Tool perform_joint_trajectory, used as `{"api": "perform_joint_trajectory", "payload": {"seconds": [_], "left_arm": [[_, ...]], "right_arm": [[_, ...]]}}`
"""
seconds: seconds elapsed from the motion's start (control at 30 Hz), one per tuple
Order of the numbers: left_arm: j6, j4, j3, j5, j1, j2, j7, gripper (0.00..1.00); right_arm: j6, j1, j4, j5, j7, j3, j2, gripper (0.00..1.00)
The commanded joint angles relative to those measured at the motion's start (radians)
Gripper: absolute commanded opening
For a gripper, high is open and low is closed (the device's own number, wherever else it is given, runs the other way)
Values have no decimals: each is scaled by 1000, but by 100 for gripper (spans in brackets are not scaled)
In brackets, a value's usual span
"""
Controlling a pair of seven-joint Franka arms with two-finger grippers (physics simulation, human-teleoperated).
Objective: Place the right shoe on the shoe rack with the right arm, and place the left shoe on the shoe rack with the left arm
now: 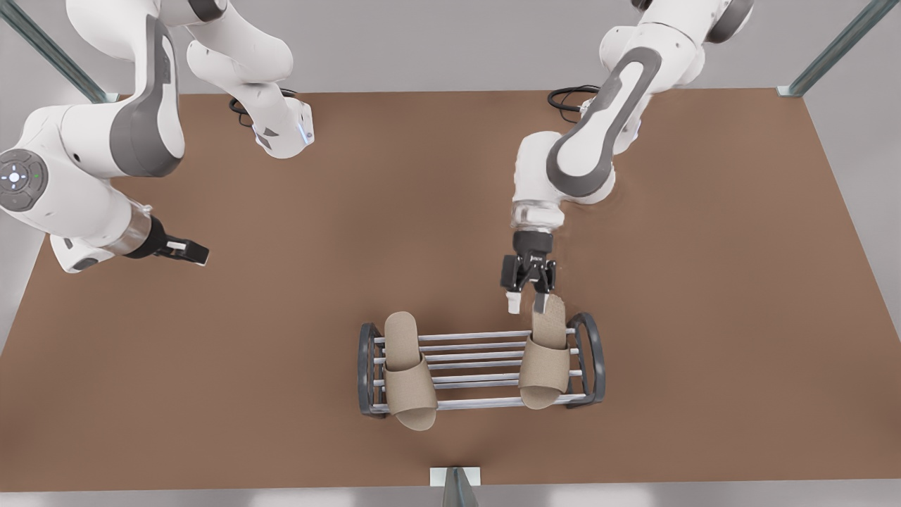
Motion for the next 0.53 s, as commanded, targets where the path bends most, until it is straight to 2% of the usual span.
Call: {"api": "perform_joint_trajectory", "payload": {"seconds": [0.0,0.03,0.13,0.2,0.33,0.5], "left_arm": [[-1173,294,-31,-1164,48,-18,2156,100],[-1239,410,-22,-1273,183,-18,2300,100],[-1238,436,-11,-1281,365,-6,2523,100],[-1218,428,-8,-1283,378,37,2523,100],[-1075,217,18,-1336,367,-133,2578,100],[-1087,214,17,-1335,368,-135,2731,100]], "right_arm": [[-8,4,4,-1,-100,0,-1,100],[-8,9,6,-5,-100,0,-1,100],[-7,17,6,-7,-96,2,0,100],[-7,17,6,-4,-96,2,0,100],[-4,17,6,-2,-89,2,7,100],[-5,26,3,-1,-97,2,8,100]]}}
